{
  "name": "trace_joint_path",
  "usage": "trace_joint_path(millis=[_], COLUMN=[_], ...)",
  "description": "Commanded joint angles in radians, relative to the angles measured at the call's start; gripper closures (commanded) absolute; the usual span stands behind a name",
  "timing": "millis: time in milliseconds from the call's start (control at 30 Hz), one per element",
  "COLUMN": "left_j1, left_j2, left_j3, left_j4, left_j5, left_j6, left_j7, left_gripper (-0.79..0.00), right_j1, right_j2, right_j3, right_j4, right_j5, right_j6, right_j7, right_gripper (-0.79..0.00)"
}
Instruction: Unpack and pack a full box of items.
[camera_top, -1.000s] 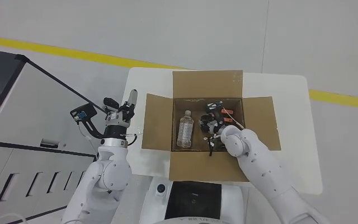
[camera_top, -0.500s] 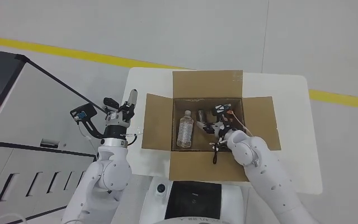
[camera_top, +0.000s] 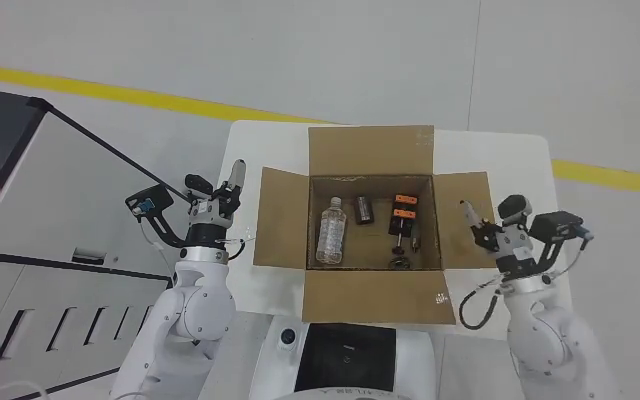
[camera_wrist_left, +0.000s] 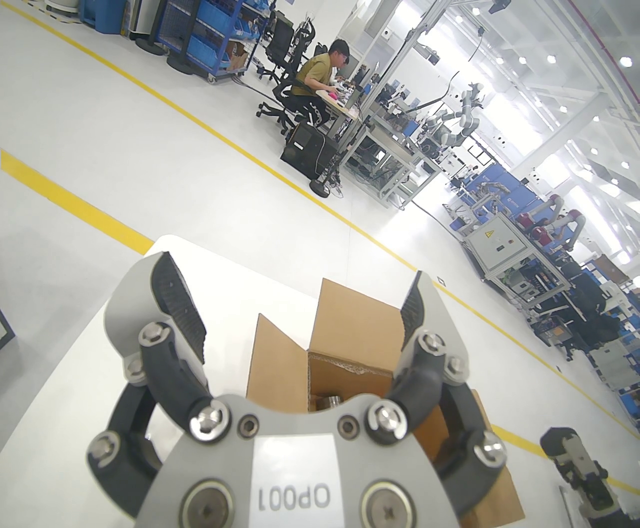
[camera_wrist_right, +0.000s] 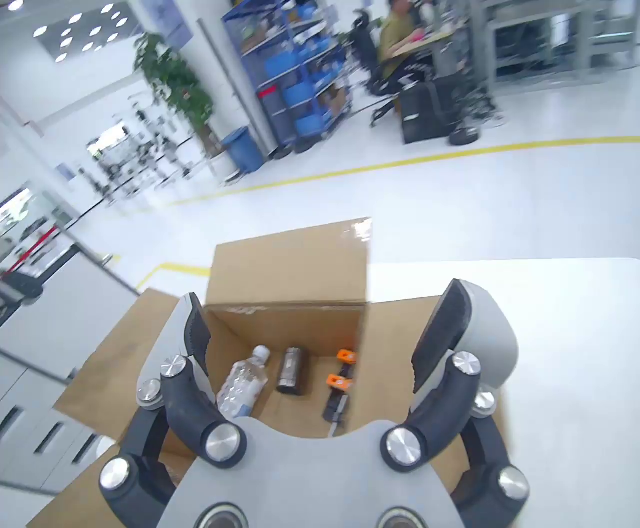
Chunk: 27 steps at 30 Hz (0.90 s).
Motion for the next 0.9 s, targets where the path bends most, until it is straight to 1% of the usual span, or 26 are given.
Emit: trace_joint_path(millis=[0,67,133,167,233,667,733,867], left_j1=[0.005,0.032,0.064,0.078,0.078,0.078,0.078,0.078], left_j2=[0.0,0.002,0.003,0.002,0.002,0.002,0.002,0.002], left_j3=[-0.017,-0.046,-0.075,-0.088,-0.088,-0.088,-0.088,-0.088], left_j4=[-0.007,-0.009,-0.011,-0.016,-0.016,-0.016,-0.016,-0.016], left_j5=[-0.033,-0.037,-0.045,-0.061,-0.061,-0.061,-0.061,-0.061], left_j6=[-0.05,-0.079,-0.089,-0.088,-0.088,-0.088,-0.088,-0.088], left_j7=[-0.007,-0.012,-0.013,-0.02,-0.02,-0.02,-0.02,-0.02], left_gripper=[-0.785,-0.785,-0.785,-0.785,-0.785,-0.785,-0.785,-0.785], right_j1=[-0.033,-0.043,-0.046,-0.049,-0.048,-0.044,-0.018,0.085], right_j2=[-0.001,-0.001,-0.003,-0.004,-0.005,-0.005,-0.003,0.007], right_j3=[0.067,0.112,0.139,0.14,0.133,0.131,0.118,0.105], right_j4=[0.039,0.097,0.159,0.187,0.228,0.229,0.246,0.372], right_j5=[0.065,0.124,0.188,0.216,0.252,0.25,0.242,0.418], right_j6=[0.002,-0.003,-0.02,-0.035,-0.062,-0.064,-0.093,-0.167], right_j7=[-0.024,-0.025,-0.035,-0.036,-0.009,-0.003,0.036,0.276], right_gripper=[-0.785,-0.785,-0.785,-0.785,-0.785,-0.785,-0.785,-0.785])
